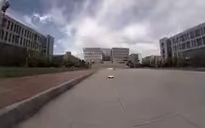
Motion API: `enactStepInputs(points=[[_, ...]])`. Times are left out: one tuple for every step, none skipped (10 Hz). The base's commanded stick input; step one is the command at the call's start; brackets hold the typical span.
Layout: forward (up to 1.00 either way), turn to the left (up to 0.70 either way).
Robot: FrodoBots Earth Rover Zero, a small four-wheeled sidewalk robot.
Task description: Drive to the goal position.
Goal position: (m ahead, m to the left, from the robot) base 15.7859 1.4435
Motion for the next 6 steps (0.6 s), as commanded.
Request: enactStepInputs(points=[[0.70, 0.00], [0.70, 0.00], [0.70, 0.00], [0.70, 0.00], [0.70, 0.00], [0.70, 0.00]])
